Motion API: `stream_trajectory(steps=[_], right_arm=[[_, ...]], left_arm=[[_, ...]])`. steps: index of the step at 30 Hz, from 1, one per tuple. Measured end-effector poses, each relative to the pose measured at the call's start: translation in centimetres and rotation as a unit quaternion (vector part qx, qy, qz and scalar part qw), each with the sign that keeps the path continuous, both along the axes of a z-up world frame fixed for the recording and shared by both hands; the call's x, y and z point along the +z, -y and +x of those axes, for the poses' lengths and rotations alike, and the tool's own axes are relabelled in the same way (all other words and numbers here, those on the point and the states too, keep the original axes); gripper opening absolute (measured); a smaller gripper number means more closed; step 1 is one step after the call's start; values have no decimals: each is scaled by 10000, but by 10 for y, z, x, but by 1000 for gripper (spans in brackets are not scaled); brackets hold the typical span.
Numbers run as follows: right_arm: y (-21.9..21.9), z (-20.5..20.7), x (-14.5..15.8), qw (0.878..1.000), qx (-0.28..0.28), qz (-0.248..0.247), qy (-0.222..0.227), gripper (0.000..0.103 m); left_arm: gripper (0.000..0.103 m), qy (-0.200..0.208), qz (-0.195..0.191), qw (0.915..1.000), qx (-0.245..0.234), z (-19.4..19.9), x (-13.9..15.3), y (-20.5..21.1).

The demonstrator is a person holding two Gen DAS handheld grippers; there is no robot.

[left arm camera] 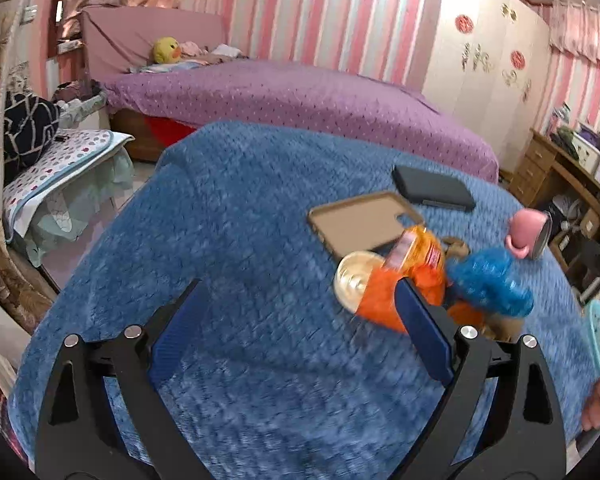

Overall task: Collect trash
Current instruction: 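Move both tools back over the trash on the bed, then grasp the blue plastic bag with the right gripper while the left grasps the orange chip bag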

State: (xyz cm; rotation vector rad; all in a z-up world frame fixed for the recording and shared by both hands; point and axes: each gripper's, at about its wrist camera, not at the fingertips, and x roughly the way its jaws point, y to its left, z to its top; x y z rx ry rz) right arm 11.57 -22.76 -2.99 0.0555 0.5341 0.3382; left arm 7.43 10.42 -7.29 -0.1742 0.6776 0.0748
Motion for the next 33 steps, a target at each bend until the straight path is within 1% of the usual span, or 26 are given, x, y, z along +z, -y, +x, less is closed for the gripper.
stream_trajectory(steps=[1, 5, 7, 9, 10, 11, 12, 13, 14, 15, 18, 19, 24, 28, 33], right_arm=[[-10, 5, -6, 9999, 68, -71, -78, 85], [-30, 19, -22, 9989, 136, -274, -341, 85], [-40, 26, -30, 9981, 110, -425, -443, 85], [-47, 36, -41, 9965, 147, -520, -638, 85], [-49, 39, -46, 9957, 182, -547, -728, 82], [-52, 42, -48, 9951, 244, -543, -790, 74], [-54, 44, -51, 9941, 320, -532, -894, 45], [-55, 46, -51, 9937, 332, -505, -942, 31], [-51, 44, -49, 9943, 314, -405, -935, 31], [-46, 42, -45, 9950, 311, -304, -904, 29], [-31, 34, -27, 9978, 171, -84, -638, 28], [-21, 29, -19, 9985, 126, 32, -526, 28], [18, 12, 4, 9990, -63, 321, -296, 29], [39, 4, 13, 9988, -162, 399, -232, 29], [56, 0, 18, 9991, -194, 342, -183, 31]], left_arm=[[93, -22, 45, 10000, -66, -2, -3, -2], [95, -36, 458, 9986, -271, -3, -9, 0], [96, -53, 472, 9981, -384, -2, -13, 2], [97, -88, 516, 9974, -489, -1, -16, 7], [97, -122, 563, 9966, -590, 1, -18, 13], [97, -135, 597, 9961, -635, 2, -19, 17], [97, -145, 635, 9956, -672, 4, -20, 21], [97, -172, 667, 9950, -724, 6, -21, 26], [97, -205, 670, 9946, -763, 8, -22, 30], [97, -226, 639, 9946, -783, 10, -23, 33], [97, -203, 332, 9955, -866, 15, -22, 42], [97, -188, 299, 9956, -874, 17, -22, 46], [97, -163, 385, 9947, -943, 28, -23, 66], [97, -329, 403, 9945, -906, 43, -32, 75], [97, -555, 504, 9929, -921, 52, -43, 83]])
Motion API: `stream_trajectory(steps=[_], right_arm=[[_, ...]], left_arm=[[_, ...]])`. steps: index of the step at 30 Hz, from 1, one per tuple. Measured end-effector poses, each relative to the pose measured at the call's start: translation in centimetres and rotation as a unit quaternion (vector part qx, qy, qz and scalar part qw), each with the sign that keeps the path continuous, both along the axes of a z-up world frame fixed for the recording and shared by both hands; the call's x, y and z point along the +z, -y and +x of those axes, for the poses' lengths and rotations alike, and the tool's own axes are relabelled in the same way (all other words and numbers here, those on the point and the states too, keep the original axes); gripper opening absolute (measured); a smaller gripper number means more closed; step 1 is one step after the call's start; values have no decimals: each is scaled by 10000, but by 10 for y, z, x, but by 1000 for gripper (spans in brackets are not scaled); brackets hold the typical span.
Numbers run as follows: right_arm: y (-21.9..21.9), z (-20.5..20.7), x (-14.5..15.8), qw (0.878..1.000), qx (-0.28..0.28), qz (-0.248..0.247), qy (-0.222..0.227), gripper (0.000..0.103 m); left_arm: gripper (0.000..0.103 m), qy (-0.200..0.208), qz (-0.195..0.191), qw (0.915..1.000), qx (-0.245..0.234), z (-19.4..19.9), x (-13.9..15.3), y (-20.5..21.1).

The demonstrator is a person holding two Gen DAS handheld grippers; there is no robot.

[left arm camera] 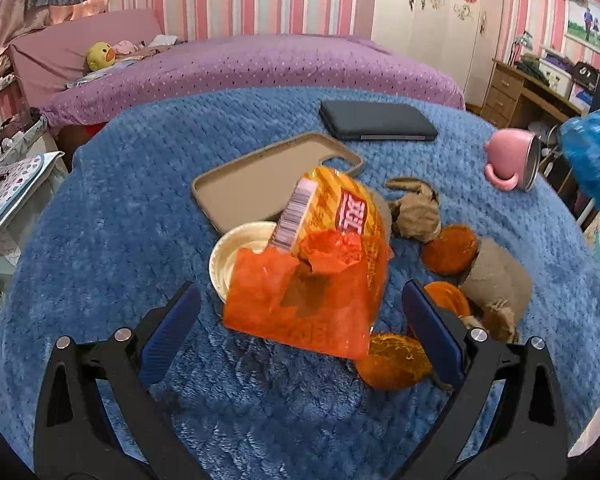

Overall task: Collect trash
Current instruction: 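Grasp the blue plastic bag with the right gripper while the left grasps the orange chip bag, then carry both bags to the blue wastebasket and release them inside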

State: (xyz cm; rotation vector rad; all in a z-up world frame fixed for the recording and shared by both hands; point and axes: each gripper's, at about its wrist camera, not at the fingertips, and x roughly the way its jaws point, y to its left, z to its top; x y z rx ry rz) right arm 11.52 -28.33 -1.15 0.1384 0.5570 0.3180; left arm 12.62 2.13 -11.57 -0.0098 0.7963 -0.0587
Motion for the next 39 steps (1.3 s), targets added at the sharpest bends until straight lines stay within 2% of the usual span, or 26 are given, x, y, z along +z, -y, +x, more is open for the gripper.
stream_trajectory(steps=[2, 4, 6, 11, 12, 13, 24, 31, 39], right_arm=[[6, -1, 0, 10000, -23, 36, -13, 31], [10, -4, 0, 10000, -21, 50, -5, 31], [13, -6, 1, 10000, -15, 38, 11, 31], [18, -9, 2, 10000, -26, 33, 33, 31], [18, -10, 2, 10000, -26, 32, 39, 31], [18, -10, 3, 10000, -36, 32, 45, 31], [20, -22, 5, 9999, 0, -16, 161, 31], [24, -27, 8, 9997, 10, 1, 250, 31], [29, -41, 15, 9991, 57, 15, 424, 29]], left_arm=[[93, -81, -13, 10000, 29, 2, -4, 0], [77, -207, -63, 9998, 46, 5, -7, -1], [66, -249, -80, 9996, 74, 5, -8, -2], [55, -196, -263, 9994, 103, 1, -1, -7], [44, -159, -301, 9994, 97, -1, 3, -7], [21, -145, -339, 9993, 73, -3, 6, -8], [19, 82, -588, 9982, 22, -27, 34, -17], [19, 590, -825, 9947, 159, -47, 65, -31], [19, 838, -914, 9923, 46, -54, 83, -23]])
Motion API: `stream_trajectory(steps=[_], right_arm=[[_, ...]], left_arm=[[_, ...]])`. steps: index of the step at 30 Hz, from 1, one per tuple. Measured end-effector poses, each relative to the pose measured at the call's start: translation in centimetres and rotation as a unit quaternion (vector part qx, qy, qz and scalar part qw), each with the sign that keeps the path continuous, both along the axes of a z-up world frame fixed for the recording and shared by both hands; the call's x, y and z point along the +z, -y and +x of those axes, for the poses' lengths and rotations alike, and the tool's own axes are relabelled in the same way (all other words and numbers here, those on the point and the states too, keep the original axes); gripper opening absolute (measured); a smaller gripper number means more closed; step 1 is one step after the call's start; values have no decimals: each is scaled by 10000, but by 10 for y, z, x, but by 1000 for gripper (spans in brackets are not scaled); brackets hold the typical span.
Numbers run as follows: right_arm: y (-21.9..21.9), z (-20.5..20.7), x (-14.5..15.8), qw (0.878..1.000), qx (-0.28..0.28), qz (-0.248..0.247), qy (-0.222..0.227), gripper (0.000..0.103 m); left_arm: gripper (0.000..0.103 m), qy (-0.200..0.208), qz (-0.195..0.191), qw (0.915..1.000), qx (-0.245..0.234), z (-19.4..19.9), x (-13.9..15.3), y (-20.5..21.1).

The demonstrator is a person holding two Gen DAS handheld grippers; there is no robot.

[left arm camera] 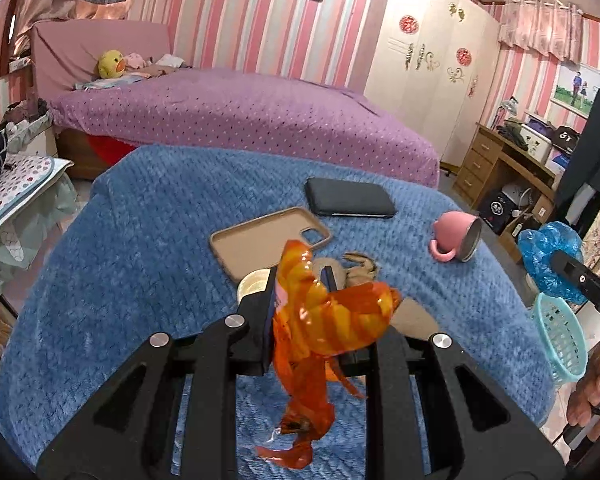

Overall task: Collect trash
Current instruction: 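Carry both bags to the blue wastebasket and release them inside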

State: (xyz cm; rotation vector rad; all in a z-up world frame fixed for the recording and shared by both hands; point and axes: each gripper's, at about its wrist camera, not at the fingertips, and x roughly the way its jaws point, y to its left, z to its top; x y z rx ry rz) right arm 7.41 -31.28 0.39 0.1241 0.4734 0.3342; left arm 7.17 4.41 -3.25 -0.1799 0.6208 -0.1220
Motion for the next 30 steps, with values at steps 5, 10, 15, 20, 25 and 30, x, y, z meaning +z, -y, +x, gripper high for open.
stream_trajectory(steps=[5, 10, 15, 20, 25, 30], right_arm=[[12, -8, 4, 9998, -62, 164, 95, 29], [29, -17, 11, 9991, -230, 304, 211, 29], [44, -26, 21, 9985, -298, 277, 366, 29], [63, -34, 28, 9979, -417, 198, 464, 29], [78, -41, 33, 9970, -550, 138, 530, 29], [100, -44, 35, 9958, -737, 134, 531, 29]], left_arm=[[19, 141, -15, 9999, -96, -6, 8, 11], [19, 268, -35, 9994, -213, -12, 14, 25], [19, 382, -124, 9986, -332, -16, 20, 37], [19, 472, -161, 9979, -420, -19, 25, 50], [19, 539, -196, 9966, -595, -21, 26, 65], [19, 606, -277, 9945, -806, -24, 29, 81]])
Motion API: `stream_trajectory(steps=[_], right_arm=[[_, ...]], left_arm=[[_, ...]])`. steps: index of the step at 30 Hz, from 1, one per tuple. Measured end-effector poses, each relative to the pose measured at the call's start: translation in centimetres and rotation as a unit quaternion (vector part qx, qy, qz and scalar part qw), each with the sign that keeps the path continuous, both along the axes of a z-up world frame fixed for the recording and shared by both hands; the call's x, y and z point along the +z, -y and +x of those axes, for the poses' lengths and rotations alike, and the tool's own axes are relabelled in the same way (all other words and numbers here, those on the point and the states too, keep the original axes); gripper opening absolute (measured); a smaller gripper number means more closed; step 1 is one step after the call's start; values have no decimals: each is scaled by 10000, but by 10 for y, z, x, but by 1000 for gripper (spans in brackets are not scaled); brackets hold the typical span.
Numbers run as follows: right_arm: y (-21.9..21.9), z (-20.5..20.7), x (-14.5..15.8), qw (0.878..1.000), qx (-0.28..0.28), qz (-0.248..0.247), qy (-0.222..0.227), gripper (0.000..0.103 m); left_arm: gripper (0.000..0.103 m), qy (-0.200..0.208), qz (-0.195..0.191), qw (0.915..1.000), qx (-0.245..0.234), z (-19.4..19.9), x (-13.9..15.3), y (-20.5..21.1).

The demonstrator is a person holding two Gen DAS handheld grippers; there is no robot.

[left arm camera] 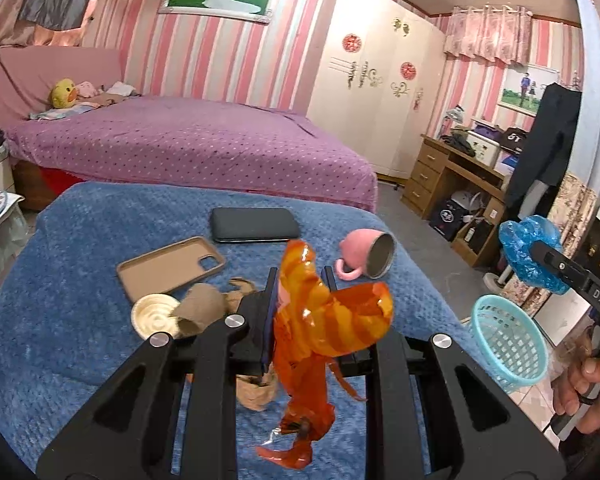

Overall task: Collect trash
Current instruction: 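Carry both bags to the blue wastebasket and release them inside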

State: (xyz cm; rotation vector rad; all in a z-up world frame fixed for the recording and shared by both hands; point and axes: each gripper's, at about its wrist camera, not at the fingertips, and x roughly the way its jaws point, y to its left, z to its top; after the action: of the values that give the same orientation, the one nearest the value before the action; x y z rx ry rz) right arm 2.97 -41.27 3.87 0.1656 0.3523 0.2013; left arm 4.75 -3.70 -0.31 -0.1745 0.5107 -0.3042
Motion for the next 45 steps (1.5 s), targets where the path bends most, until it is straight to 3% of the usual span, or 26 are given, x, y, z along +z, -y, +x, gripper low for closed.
stream_trajectory(steps=[6, 18, 32, 38, 39, 40, 41, 45], right_arm=[[29, 0, 2, 9994, -350, -47, -19, 29], [121, -4, -7, 9905, -1281, 416, -269, 29], [182, -8, -19, 9777, -1862, 761, -604, 30], [196, -10, -25, 9764, -1910, 746, -675, 31], [199, -11, -26, 9756, -1959, 725, -674, 42], [200, -13, -27, 9748, -2012, 690, -668, 62], [202, -14, -27, 9742, -2066, 648, -638, 69], [217, -25, -24, 9692, -2283, 789, -468, 70]], left_arm=[[19, -23, -18, 9997, -226, -1, -2, 20], [19, -52, -4, 9975, -711, 0, 0, 79], [19, 4, 80, 9826, -1854, -4, 14, 238], [19, -49, 150, 9776, -2098, -7, 10, 284], [19, -63, 158, 9770, -2125, -6, 8, 288], [19, -87, 170, 9762, -2158, -6, 6, 295], [19, -110, 177, 9758, -2177, -5, 5, 298], [19, -189, 207, 9734, -2273, -4, -2, 315]])
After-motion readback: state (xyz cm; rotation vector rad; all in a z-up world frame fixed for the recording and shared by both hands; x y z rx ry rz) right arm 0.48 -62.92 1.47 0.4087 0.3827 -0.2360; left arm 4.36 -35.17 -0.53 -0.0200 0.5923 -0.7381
